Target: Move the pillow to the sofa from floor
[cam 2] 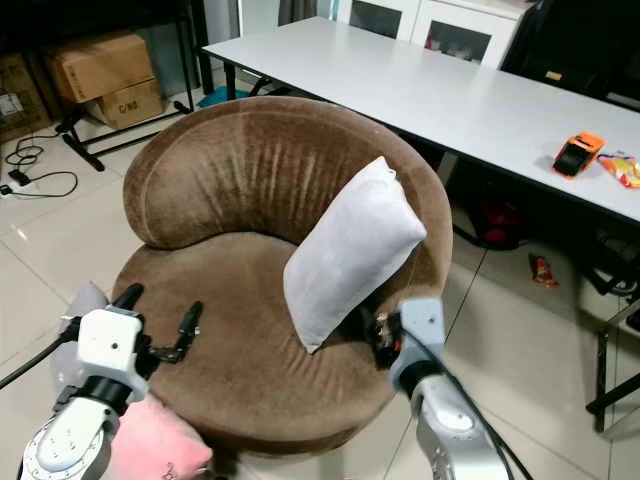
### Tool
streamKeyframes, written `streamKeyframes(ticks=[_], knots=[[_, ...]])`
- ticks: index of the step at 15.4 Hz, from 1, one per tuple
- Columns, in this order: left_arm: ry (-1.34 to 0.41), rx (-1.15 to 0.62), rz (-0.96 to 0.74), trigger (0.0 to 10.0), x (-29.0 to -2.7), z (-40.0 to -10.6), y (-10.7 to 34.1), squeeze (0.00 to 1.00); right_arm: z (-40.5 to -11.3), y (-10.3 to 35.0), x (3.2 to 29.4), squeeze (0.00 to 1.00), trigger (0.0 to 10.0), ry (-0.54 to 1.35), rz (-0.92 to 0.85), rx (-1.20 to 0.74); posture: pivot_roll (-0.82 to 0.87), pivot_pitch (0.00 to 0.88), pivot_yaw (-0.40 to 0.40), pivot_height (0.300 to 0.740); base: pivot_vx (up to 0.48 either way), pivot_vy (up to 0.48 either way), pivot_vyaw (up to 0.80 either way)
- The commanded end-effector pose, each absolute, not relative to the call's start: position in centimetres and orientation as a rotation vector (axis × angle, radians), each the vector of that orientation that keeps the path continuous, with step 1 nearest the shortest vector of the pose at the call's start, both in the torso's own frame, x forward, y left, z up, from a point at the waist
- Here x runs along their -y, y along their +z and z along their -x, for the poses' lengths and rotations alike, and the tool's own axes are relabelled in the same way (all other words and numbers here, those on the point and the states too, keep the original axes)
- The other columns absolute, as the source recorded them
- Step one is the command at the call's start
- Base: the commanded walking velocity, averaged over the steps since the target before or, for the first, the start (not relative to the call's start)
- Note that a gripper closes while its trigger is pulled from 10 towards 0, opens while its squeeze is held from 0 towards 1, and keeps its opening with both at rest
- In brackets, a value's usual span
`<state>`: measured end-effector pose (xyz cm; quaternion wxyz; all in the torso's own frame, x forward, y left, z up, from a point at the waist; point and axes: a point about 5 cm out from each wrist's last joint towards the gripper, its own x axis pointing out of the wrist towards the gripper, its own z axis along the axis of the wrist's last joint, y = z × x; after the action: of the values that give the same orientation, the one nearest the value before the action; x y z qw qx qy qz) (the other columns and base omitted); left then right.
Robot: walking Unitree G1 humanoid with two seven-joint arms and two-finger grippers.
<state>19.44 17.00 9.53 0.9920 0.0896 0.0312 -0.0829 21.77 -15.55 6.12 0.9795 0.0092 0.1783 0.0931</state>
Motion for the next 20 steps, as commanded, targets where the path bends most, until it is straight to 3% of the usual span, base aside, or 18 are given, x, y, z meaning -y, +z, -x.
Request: streamKeyframes(ticks=[1, 4, 14, 20], knots=[[-0.171, -0.041, -0.18, 10.0, -17.08, -19.41, 10.09, 0.0, -21.61, 6.15, 15.52, 0.0, 10.0, 0.179, 0.006, -0.365, 0.0, 0.0, -0.004, 0.74, 0.0, 0.0, 0.0], [-0.185, -0.054, -0.155, 10.0, -16.65, -19.86, 9.74, 0.0, -21.76, 6.7, 15.44, 0.0, 10.0, 0.145, -0.015, -0.367, -0.02, 0.0, -0.001, 0.74, 0.0, 0.0, 0.0], [-0.16, -0.059, -0.144, 10.0, -16.61, -19.71, 9.46, 0.0, -22.42, 6.78, 15.78, 0.0, 10.0, 0.15, 0.016, -0.41, -0.02, 0.0, -0.037, 0.74, -0.253, 0.0, 0.0], [-0.141, -0.065, -0.135, 10.0, -16.75, -19.67, 9.36, 0.0, -22.45, 6.78, 15.79, 0.0, 10.0, 0.156, 0.021, -0.408, -0.02, 0.0, -0.041, 0.74, 0.0, 0.121, 0.0]])
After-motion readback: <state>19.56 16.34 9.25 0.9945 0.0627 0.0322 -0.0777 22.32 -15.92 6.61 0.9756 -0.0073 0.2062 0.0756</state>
